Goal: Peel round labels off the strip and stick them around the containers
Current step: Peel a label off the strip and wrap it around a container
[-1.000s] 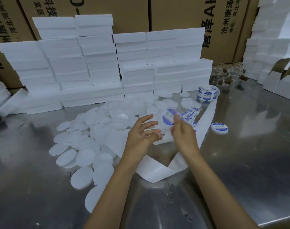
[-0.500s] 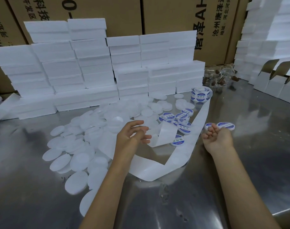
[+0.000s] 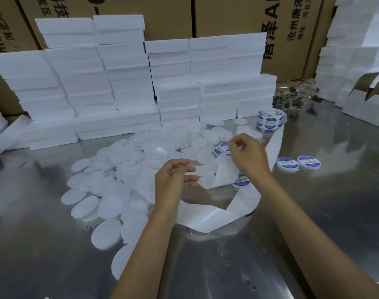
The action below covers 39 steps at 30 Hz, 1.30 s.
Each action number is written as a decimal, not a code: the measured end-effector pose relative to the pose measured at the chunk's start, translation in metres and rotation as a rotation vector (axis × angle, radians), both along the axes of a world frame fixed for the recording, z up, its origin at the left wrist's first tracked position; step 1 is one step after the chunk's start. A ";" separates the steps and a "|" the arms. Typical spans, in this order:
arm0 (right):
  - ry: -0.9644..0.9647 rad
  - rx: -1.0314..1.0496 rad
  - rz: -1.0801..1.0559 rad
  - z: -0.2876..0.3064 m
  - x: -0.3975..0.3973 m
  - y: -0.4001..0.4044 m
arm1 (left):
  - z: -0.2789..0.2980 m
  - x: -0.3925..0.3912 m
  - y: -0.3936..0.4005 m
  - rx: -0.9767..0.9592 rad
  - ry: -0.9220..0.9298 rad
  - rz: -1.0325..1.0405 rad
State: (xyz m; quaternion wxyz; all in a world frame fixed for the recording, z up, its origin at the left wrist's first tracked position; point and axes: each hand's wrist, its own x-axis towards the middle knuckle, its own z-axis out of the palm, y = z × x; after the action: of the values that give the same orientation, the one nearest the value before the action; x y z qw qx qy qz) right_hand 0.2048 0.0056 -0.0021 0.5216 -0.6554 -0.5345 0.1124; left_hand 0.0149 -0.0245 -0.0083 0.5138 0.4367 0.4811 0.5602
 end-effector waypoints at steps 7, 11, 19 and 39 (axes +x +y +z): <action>-0.544 -0.444 0.099 0.003 -0.037 0.053 | -0.002 0.001 0.005 -0.001 0.031 -0.002; -0.658 -0.441 0.015 -0.010 -0.049 0.057 | -0.003 0.001 0.006 -0.003 0.035 0.004; -0.068 -0.086 0.138 0.005 -0.036 0.036 | 0.001 -0.002 0.004 0.016 -0.041 0.037; -0.364 -0.672 0.799 0.023 0.025 -0.085 | 0.005 -0.009 -0.001 0.112 -0.048 -0.059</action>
State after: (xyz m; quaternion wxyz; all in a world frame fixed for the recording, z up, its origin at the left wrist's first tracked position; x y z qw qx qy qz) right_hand 0.2297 -0.0797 0.0205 0.0996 -0.5407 -0.7581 0.3507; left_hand 0.0057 -0.0260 -0.0034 0.5163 0.4652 0.4233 0.5813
